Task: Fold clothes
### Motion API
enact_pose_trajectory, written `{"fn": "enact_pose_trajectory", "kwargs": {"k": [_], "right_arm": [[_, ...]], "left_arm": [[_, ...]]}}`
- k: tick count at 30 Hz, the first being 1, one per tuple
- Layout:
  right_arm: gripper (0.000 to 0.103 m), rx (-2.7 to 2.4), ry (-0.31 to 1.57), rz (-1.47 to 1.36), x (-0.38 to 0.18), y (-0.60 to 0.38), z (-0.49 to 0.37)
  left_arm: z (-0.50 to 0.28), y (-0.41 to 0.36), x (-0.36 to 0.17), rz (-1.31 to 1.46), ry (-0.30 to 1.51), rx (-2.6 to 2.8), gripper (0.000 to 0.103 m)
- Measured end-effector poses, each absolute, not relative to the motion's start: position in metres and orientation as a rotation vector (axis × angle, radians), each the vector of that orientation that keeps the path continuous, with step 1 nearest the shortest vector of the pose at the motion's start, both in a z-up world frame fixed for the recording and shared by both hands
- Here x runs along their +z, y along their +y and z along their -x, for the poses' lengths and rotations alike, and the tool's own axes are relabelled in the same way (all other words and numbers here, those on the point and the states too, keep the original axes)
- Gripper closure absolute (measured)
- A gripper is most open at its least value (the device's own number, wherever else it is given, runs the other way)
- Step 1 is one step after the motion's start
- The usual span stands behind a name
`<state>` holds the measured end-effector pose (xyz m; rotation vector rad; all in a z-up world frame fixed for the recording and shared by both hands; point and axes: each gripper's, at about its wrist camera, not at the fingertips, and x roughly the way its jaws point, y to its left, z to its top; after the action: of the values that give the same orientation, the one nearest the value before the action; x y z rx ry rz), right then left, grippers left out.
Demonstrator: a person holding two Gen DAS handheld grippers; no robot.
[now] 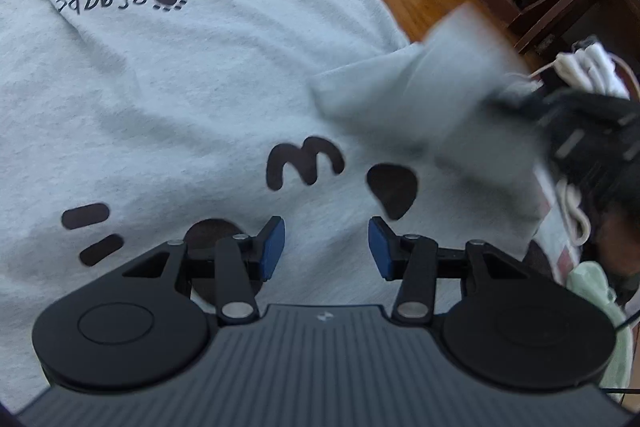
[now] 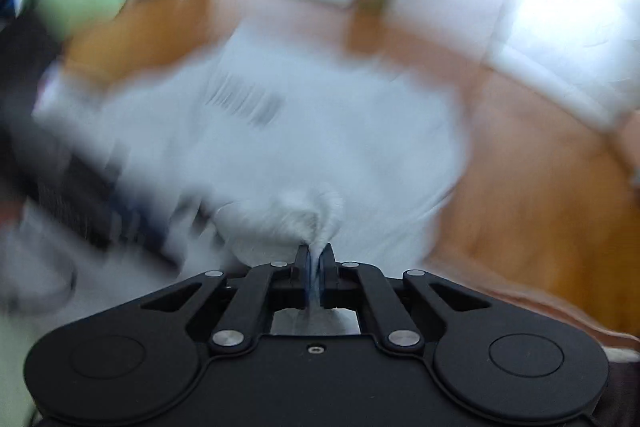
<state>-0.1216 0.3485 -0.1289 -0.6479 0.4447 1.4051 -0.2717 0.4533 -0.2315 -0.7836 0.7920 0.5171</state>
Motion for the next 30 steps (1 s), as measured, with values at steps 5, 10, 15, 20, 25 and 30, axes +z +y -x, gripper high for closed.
{"fn": "enact_pose_trajectory", "kwargs": {"k": [5, 10, 15, 20, 25, 30], "right_arm": [[0.100, 0.895, 0.495, 0.530, -0.127, 0.297, 0.055], [0.100, 0.710, 0.601, 0.678, -0.183, 0.283, 0.017], [0.101, 0.647, 0.536, 0.742, -0.195, 0.297, 0.018], [0.101, 0.531, 0.561, 0.795, -0.198, 0.308, 0.001], [0.075, 0.445, 0.575, 0.764, -0.182, 0.302, 0.008], [0.056, 0.624, 0.657, 0.567, -0.154, 0.292, 0.025]], "left_arm": [[0.272, 0.453, -0.232, 0.789, 0.822, 0.531, 0.058], [0.308, 0.461, -0.224, 0.804, 0.822, 0.646, 0.058], [0.366, 0.473, -0.213, 0.840, 0.805, 0.818, 0.058], [0.423, 0.485, -0.201, 0.873, 0.783, 0.991, 0.056], [0.480, 0.497, -0.190, 0.902, 0.756, 1.164, 0.039], [0.539, 0.504, -0.197, 1.011, 0.737, 1.306, 0.039]]}}
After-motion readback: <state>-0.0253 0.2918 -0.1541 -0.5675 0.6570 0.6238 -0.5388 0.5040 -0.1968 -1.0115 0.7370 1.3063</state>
